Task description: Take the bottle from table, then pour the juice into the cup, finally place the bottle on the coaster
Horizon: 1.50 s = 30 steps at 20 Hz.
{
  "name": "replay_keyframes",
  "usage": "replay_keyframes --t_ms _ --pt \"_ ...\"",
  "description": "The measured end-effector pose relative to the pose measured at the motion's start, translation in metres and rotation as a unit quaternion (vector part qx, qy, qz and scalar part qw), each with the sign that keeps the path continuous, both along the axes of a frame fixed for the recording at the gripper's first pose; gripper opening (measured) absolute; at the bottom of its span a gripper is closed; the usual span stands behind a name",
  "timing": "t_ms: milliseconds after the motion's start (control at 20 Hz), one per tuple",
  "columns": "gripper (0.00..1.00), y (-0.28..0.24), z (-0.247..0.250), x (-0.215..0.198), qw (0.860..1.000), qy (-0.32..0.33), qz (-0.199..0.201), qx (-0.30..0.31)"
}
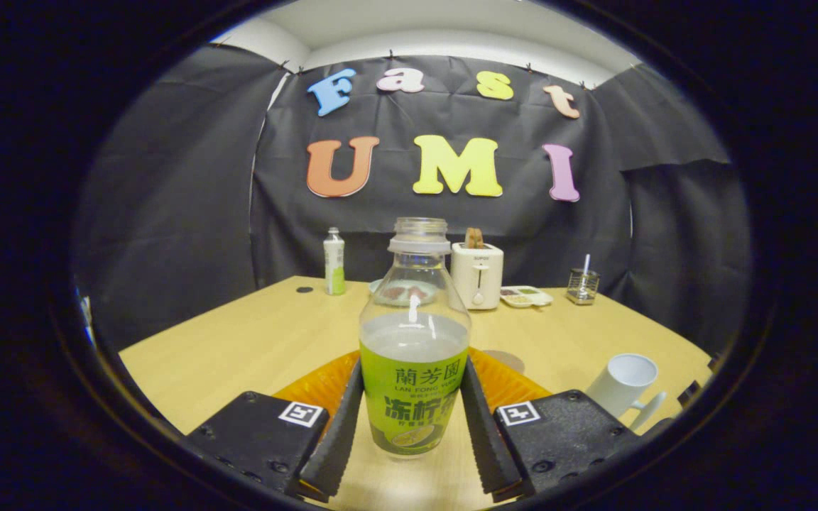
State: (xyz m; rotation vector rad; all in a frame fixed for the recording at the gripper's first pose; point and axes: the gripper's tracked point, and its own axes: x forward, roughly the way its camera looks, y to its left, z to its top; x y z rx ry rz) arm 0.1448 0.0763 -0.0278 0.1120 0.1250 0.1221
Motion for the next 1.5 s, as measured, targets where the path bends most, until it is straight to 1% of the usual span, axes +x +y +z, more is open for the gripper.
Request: replay_keyframes --t_ms 50,150,200,250,300,450,500,600,700,800,950,1000,1150,1250,1300,1500 --pt "0.75 -0.002 0.006 -0.004 1.000 0.003 0.001 0.016" --pt "0.75 -0.010 0.018 -0.012 0.999 0.005 -0.015 0.050" --pt "0.75 -0.010 0.026 -0.016 0.997 -0.001 -0.012 0.072" --pt "0.75 -0.002 0.035 -0.017 0.996 -0.012 0.005 0.093" --pt "0.75 0.001 0.037 -0.019 0.995 -0.006 0.016 0.103" --pt "0.75 -0.014 0.028 -0.018 0.993 0.014 -0.017 0.119" --pt "0.75 -0.015 0.026 -0.018 0.991 0.020 -0.016 0.129" --pt "0.75 -0.024 0.012 -0.018 0.987 0.043 -0.031 0.153" --pt "0.75 -0.036 -0.004 -0.018 0.979 0.069 -0.049 0.188" --pt "0.75 -0.046 -0.006 -0.018 0.965 0.071 -0.048 0.248" --pt "0.75 -0.053 -0.001 -0.013 0.936 0.068 -0.028 0.345" --pt "0.75 -0.057 -0.001 -0.010 0.928 0.072 -0.026 0.365" --pt "0.75 -0.068 0.002 -0.006 0.910 0.078 -0.024 0.407" --pt "0.75 -0.076 0.003 -0.010 0.896 0.082 -0.026 0.435" --pt "0.74 -0.078 0.005 -0.009 0.886 0.083 -0.022 0.455" --pt "0.74 -0.073 0.002 -0.005 0.837 0.101 -0.005 0.538"
